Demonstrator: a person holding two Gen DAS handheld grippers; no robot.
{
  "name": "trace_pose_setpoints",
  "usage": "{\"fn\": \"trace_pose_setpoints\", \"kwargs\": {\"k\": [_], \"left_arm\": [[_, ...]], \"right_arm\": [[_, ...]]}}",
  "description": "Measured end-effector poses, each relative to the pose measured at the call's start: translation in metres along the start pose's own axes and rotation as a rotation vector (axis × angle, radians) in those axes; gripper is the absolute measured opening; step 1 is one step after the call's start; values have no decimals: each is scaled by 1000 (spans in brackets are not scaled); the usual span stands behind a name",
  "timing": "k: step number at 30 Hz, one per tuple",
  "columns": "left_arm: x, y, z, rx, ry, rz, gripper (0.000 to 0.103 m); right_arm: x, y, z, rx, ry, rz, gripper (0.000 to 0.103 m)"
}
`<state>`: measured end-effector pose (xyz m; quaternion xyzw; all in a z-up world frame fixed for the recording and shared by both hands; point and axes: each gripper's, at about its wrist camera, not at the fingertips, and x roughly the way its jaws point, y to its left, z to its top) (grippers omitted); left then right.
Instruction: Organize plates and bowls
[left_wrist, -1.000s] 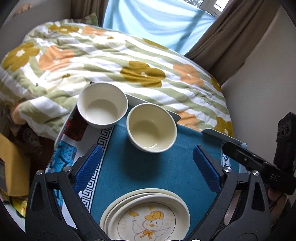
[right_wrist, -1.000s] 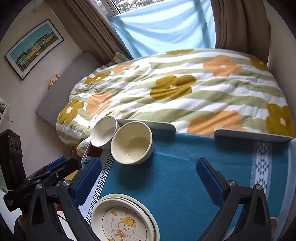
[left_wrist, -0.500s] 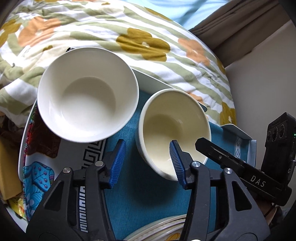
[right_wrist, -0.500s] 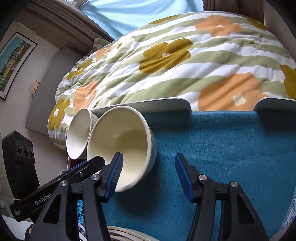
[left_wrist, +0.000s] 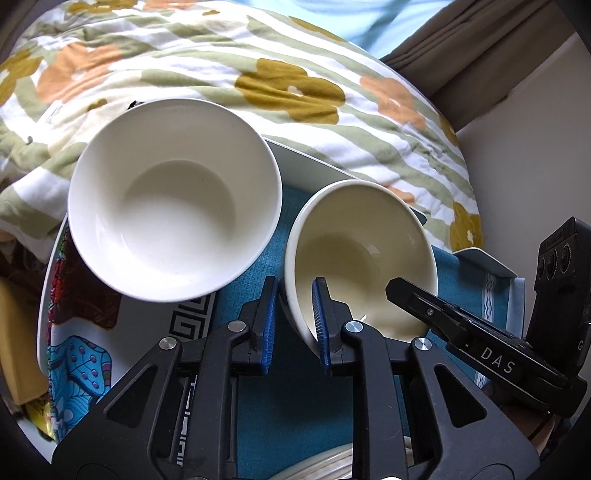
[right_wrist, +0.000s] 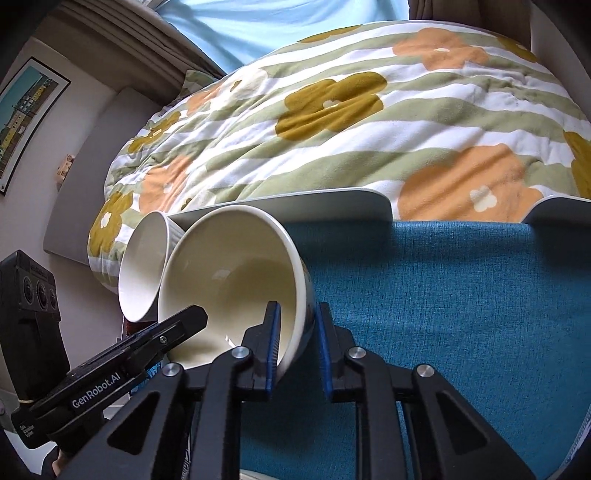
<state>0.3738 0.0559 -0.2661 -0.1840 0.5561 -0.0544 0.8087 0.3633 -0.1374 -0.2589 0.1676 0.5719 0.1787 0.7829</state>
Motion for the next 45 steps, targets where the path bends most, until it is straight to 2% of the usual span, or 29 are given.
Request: {"fn": "trace_pose_setpoints", "kwargs": {"k": [6,13,21,27,32,36,40,45], "left_arm": [[-20,-17,-7,45,-41,27,16],[-68,-60,-31,79,-117,28,16],[-119,-136,-92,115,-186,28,17],[-134,-203,-150,166,-197,-5,17],[-125,-257,-200,217,-160,-41,17],[-105,-291,-232,261,-91,-58,17],[-82,-313,-254,317,-22,-40,17],[-55,-329,-267,385,46,6,17]], "right_arm": [[-18,0,-4,-7,-29,22,17],[-79,0,-19,-61,-108,44,17],[-164,-28,-65,-92,-179,67,17],[-228,-76,-108,-74,-224,42,17],[-272,-123,-140,-44,-253,-8,17],[-290,-162,-162,1,-243,-48,17],[-290,-192,-183,53,-212,-77,17],[-276,-214,-197,97,-174,-100,17]]}}
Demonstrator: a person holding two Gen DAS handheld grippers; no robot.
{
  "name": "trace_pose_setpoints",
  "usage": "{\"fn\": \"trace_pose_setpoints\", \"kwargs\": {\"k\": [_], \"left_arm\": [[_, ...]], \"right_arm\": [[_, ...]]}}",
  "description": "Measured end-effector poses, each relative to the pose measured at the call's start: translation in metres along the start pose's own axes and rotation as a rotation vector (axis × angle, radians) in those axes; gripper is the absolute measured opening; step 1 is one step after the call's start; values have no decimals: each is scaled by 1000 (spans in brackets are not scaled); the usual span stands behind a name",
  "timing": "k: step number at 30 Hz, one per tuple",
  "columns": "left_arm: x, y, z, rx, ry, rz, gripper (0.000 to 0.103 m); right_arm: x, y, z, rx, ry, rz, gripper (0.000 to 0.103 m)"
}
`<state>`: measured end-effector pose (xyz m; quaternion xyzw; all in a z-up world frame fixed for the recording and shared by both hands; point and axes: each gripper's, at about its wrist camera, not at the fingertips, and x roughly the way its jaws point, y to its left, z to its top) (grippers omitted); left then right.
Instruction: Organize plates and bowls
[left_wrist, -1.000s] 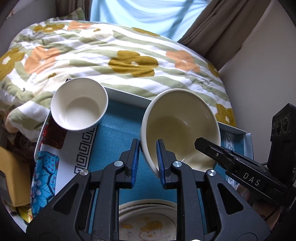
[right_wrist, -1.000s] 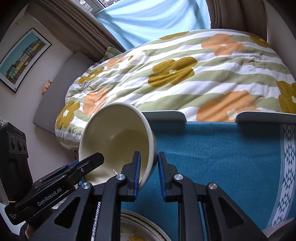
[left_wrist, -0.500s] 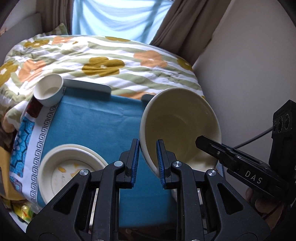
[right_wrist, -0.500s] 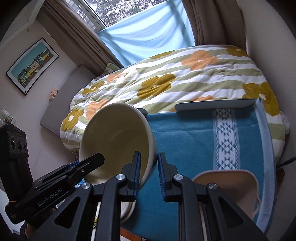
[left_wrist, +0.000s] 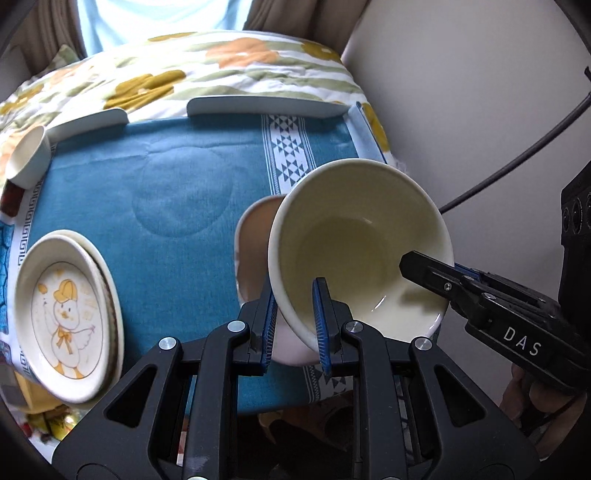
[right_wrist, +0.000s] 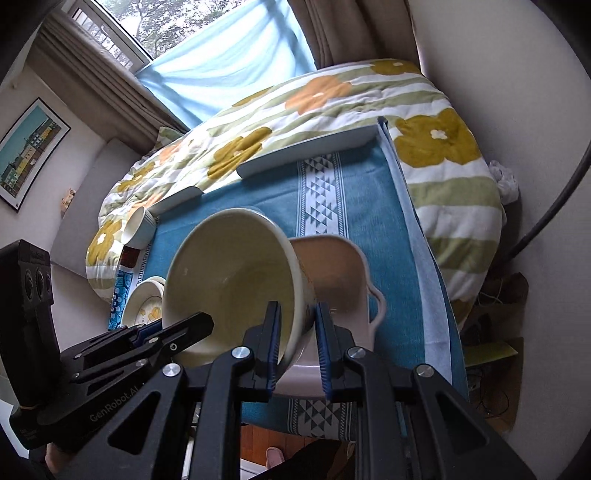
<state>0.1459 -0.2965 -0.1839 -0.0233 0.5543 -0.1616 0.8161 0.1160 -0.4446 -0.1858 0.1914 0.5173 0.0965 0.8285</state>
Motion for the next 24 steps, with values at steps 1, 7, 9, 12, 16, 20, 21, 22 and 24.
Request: {"fn": "trace_pose_setpoints", "kwargs": {"k": [1,7,9,12,16,20,21,22,24], "left_arm": [[5,-3,-1,15,12,7,17],[35,-1,5,92,69,57,17],[43,-2,6,118,80,76,17],[54,-3,8,139,95,88,17],[60,-1,9,147,118,96,17],[67,1,11,163,129,103,17],[68,1,12,167,131,105,17],[69,1,12,171,133,108,17],[72,0,12,187,138,121,17]], "right_arm": [[3,-2,-2,-4,5,-12,17],[29,-5,-6,-33,48,-70,17],[35,-5,-5,-39,60,-85,17],[44,-5,-6,-53,82,-105,17],[51,-5,-6,-53,103,-118,17],[56,-6,-6,-61,120,-132,17],[57,-6,-6,-61,124,-134,17],[57,-6,-6,-60,126,-136,17],[59,-6,-6,-59,131,-140,17]]}}
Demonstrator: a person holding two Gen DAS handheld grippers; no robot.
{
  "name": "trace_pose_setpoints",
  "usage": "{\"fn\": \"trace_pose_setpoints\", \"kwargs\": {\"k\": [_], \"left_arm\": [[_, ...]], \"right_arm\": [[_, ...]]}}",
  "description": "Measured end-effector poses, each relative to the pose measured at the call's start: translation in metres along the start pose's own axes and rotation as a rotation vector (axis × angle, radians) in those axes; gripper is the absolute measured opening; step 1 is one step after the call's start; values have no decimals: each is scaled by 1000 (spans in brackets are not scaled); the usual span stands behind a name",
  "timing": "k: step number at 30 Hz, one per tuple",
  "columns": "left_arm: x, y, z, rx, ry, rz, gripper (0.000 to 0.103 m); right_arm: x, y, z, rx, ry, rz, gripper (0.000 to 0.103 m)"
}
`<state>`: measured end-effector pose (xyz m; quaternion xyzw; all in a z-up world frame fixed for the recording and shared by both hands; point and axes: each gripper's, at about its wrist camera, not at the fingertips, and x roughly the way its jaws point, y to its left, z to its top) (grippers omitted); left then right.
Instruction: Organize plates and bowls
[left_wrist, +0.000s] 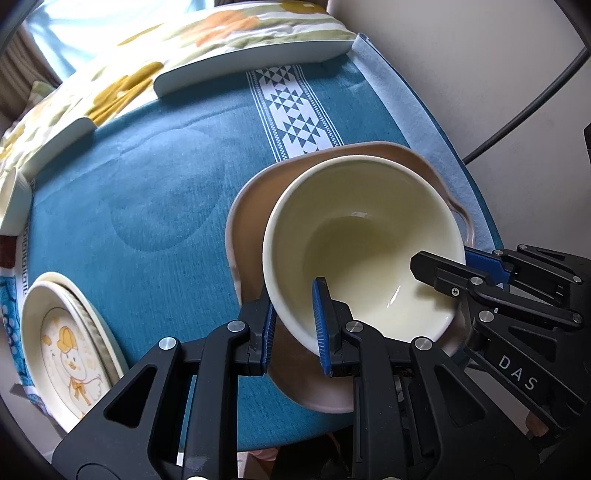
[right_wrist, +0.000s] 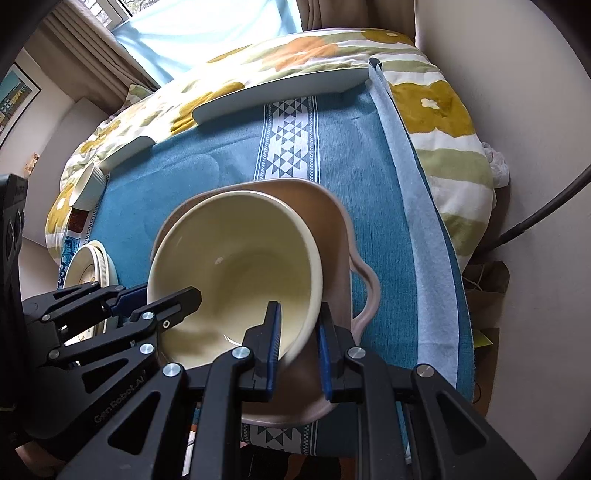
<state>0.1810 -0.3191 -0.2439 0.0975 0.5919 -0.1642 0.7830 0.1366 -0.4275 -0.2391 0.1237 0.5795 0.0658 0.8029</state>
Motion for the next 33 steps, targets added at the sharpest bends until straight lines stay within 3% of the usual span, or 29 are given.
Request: {"fn": "trace_pose_setpoints", "kwargs": {"k": [8,19,28,33], "left_arm": [[5,-6,-1,60,-9,53,17],[4,-8,-4,71,-10,59,17],[-3,-11,-5,90,-36,111,17],[-25,-5,-1,53,-92,65,17]], "right_arm": [[1,1,-3,13,1,-1,17],[-9,-1,-7,33,-12,0,17],[-17,-2,-9,32,-31,8,17],[-32,-5,-8,40,-63,24,17]]}}
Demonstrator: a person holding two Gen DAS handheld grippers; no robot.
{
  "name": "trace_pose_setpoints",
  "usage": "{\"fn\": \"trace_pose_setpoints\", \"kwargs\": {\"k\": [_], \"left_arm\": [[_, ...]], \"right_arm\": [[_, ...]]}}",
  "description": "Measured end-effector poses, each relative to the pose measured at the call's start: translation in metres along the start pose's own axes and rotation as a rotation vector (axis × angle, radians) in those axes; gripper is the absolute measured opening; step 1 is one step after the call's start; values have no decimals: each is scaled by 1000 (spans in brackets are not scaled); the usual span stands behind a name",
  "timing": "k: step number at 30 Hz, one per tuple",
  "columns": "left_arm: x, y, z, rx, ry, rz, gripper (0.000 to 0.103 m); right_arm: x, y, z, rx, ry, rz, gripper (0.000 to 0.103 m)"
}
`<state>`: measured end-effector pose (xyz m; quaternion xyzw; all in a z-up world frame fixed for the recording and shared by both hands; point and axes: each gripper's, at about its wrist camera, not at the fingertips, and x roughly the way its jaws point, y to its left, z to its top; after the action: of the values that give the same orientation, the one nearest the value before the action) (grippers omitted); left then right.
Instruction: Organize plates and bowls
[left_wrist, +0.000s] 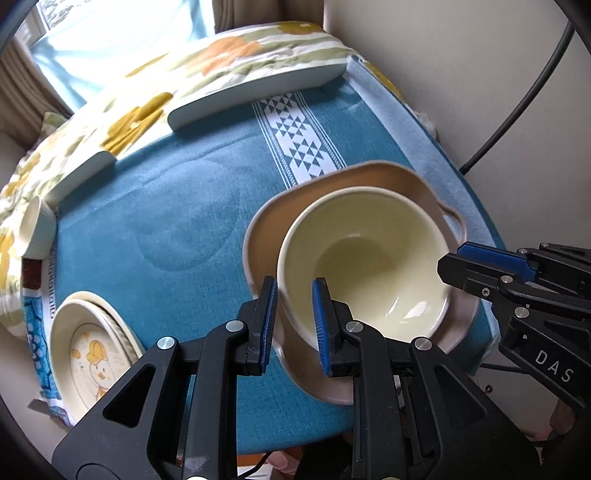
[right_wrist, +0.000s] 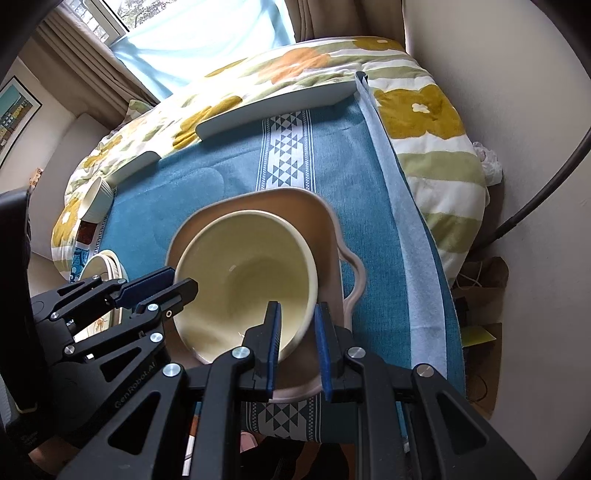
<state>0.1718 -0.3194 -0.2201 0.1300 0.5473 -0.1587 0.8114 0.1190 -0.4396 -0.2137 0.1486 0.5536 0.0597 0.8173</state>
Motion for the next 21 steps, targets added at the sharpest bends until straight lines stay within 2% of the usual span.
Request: {"fn": "trace_pose_setpoints", "kwargs": {"k": [4,10,15,16,17,18,19,20,21], "left_arm": [[-14,-3,4,2,-16,0,17],[-67,21,0,-105,-121,-61,17],[-108,51,-12,-192,-165,-8,17],[-113,58,-16,-220,-161,-4,18],[-118,64,-21,-247,-164,-4,20],[-123,72,-27,-274,-170,-5,22],[-127,78,-33,-298,-176,0,36],[-131,83,-41,-323,-183,17,69],[-136,89,-49,-350,-200,37,86]], "right_arm": [[-12,0,2,-4,-20,4,17],[-49,6,10,-76,-87,55,17],[-70,25,18,-170,-139,126,18],[-73,29,20,-187,-154,149,22],[-75,33,21,-204,-169,171,38],[-76,38,22,-221,-183,193,67],[-77,42,22,-233,-198,212,80],[-77,45,23,-240,-211,230,90],[-76,49,23,-247,-216,247,90]]}}
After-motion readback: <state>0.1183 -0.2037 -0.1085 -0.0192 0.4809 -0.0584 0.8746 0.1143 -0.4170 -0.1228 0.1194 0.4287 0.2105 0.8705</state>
